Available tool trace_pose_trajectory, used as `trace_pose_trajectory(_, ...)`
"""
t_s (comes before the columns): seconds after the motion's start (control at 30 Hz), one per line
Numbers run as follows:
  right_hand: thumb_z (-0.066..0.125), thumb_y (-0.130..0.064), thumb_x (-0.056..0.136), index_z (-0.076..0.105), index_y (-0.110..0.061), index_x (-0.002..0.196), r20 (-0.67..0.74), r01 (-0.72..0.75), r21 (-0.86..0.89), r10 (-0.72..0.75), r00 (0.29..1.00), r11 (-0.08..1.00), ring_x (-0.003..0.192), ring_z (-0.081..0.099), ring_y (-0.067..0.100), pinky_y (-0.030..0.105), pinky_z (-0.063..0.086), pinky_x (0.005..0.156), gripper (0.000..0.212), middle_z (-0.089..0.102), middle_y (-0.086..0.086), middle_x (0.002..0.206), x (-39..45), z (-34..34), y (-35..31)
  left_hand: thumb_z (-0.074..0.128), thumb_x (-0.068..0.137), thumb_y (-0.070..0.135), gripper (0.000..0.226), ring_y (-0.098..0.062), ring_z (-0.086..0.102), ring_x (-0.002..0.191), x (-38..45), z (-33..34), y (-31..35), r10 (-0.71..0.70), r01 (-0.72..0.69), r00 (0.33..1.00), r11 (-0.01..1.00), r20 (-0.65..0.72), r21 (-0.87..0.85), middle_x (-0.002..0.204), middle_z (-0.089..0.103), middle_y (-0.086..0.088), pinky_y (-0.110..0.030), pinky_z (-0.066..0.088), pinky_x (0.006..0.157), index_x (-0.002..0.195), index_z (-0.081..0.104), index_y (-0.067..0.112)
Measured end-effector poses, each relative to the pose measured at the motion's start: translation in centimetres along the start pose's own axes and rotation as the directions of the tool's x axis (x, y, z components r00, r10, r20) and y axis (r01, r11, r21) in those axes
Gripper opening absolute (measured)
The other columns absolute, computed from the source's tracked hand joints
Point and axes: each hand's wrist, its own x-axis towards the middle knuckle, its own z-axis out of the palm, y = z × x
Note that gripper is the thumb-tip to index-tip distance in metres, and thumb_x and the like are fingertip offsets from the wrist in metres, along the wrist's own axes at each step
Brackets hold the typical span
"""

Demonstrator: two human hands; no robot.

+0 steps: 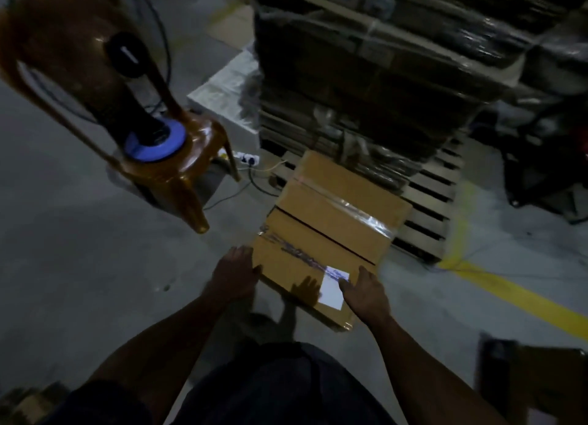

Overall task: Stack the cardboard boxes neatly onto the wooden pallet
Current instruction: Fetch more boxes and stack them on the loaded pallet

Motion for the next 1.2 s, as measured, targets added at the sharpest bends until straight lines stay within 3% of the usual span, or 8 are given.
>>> trace_pose_trajectory(0.23,0.055,-0.059,0.091,0.044,-0.011,0.141,-0.058,-0.132,0.188,0.145,0.988,0.973,0.129,0.048,0.038,0.046,0.043,0.104,0.071,0.049,0.016,0.143,0.3,-0.1,5.6,0.018,0.090,0.074,0.088,-0.035,0.064,0.082,3.7,1.9,1.7,-0.015,0.020,0.994,0.999,0.108,-0.040,0.096,0.066,-0.020,-0.040,0.055,0.069,0.103,0.063,-0.001)
trace_pose_trajectory(0.37,0.056,-0.056,0.093,0.025,-0.007,0.154,-0.021,-0.242,0.284,0.258,0.966,0.928,0.142,0.034,0.036,0.044,0.032,0.114,0.084,0.032,0.017,0.158,0.6,0.3,7.0,0.049,0.094,0.056,0.060,-0.033,0.057,0.112,5.7,0.7,3.8,-0.200,0.235,0.963,0.951,0.178,-0.203,0.124,0.056,-0.015,-0.044,0.049,0.092,0.129,0.051,0.008)
trace_pose_trajectory(0.53,0.063,-0.059,0.088,0.018,-0.011,0.158,-0.005,-0.353,0.464,0.401,0.916,0.812,0.148,0.024,0.034,0.049,0.026,0.118,0.096,0.022,0.014,0.163,4.5,1.8,7.4,0.055,0.086,0.066,0.080,-0.038,0.045,0.129,12.0,3.4,2.1,-0.293,0.365,0.922,0.874,0.251,-0.320,0.143,0.046,-0.017,-0.049,0.040,0.106,0.141,0.040,0.009)
trace_pose_trajectory(0.63,0.068,-0.055,0.086,0.018,-0.011,0.158,-0.020,-0.397,0.531,0.479,0.877,0.749,0.149,0.023,0.033,0.048,0.025,0.118,0.098,0.022,0.014,0.163,9.1,4.3,8.1,0.057,0.074,0.079,0.101,-0.037,0.044,0.132,17.4,6.9,0.6,-0.324,0.407,0.904,0.852,0.278,-0.329,0.145,0.045,-0.015,-0.049,0.038,0.109,0.145,0.038,0.010)
trace_pose_trajectory(0.87,0.073,-0.055,0.082,0.015,-0.009,0.158,0.037,-0.477,0.604,0.575,0.817,0.638,0.149,0.022,0.033,0.048,0.023,0.119,0.106,0.021,0.015,0.163,19.8,13.6,12.6,0.073,0.086,0.035,0.086,-0.038,0.036,0.137,25.7,17.9,-4.7,-0.345,0.421,0.902,0.838,0.261,-0.348,0.153,0.035,-0.017,-0.042,0.037,0.101,0.152,0.027,0.006)
trace_pose_trajectory(1.03,0.078,-0.054,0.078,0.022,-0.005,0.156,0.029,-0.517,0.622,0.642,0.766,0.588,0.145,0.032,0.035,0.045,0.029,0.117,0.107,0.031,0.019,0.158,27.4,20.8,16.7,0.080,0.078,0.041,0.052,-0.029,0.057,0.110,30.8,25.7,-10.4,-0.361,0.482,0.868,0.777,0.341,-0.404,0.111,0.061,-0.013,-0.042,0.044,0.097,0.112,0.059,0.008)
trace_pose_trajectory(1.13,0.075,-0.071,0.055,0.046,-0.011,0.137,-0.025,-0.500,0.639,0.666,0.745,0.584,0.128,0.051,0.037,0.047,0.044,0.105,0.106,0.054,0.019,0.139,31.1,25.0,19.0,0.073,0.047,0.082,0.089,-0.026,0.066,0.090,34.7,30.8,-15.6,-0.332,0.442,0.882,0.827,0.334,-0.347,0.098,0.068,-0.003,-0.045,0.056,0.081,0.107,0.063,0.017)
trace_pose_trajectory(1.2,0.077,-0.071,0.050,0.050,-0.017,0.124,-0.066,-0.473,0.654,0.668,0.742,0.590,0.117,0.058,0.036,0.047,0.049,0.098,0.096,0.061,0.014,0.126,32.8,26.8,20.0,0.073,0.050,0.082,0.078,-0.023,0.065,0.074,36.4,32.7,-17.1,-0.334,0.442,0.875,0.846,0.350,-0.300,0.083,0.067,-0.002,-0.036,0.055,0.065,0.093,0.062,0.016)
